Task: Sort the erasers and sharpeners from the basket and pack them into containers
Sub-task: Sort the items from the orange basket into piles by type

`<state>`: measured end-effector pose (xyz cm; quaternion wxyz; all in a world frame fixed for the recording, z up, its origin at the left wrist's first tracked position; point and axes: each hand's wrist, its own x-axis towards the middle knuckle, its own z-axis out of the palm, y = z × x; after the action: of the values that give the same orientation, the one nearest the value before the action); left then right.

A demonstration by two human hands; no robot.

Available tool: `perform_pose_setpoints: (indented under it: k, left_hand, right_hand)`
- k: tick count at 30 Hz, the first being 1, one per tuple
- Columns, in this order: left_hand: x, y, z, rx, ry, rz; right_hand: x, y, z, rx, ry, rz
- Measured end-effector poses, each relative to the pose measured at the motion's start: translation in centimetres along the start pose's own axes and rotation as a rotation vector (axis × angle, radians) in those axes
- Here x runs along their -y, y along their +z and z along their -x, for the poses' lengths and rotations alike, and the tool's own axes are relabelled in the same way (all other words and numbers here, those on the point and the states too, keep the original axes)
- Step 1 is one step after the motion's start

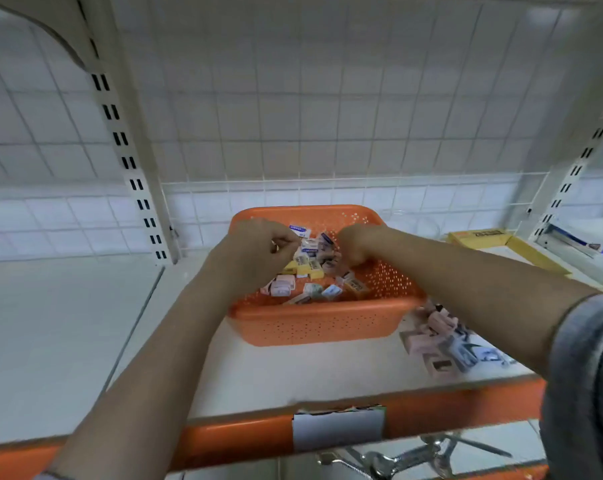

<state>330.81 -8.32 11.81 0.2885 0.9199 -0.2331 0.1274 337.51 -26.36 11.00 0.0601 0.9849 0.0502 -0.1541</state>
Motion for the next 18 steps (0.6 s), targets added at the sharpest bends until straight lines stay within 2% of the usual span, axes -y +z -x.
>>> perform_pose_setpoints:
  k: [7, 10, 14, 18]
  left_hand:
    - [1.4, 1.0, 0.3, 0.036, -0.031, 0.077]
    - [1.1, 0.5, -0.5, 0.111, -0.035, 0.046]
    - [0.2, 1.5, -3.5, 0.301, 0.012, -0.098]
    - [-0.6, 4.1, -6.6, 0.541, 0.045, -0.235]
  right_hand:
    - [0.6, 1.3, -1.2, -0.014, 0.055, -0.045]
    - [-0.6, -0.7, 0.1, -0.126, 0.051, -0.175]
    - [-3.6, -2.6, 4.9, -0.426, -0.02, -0.765]
    - [-4.7, -0.2, 11.0, -0.65, -0.141, -1.224]
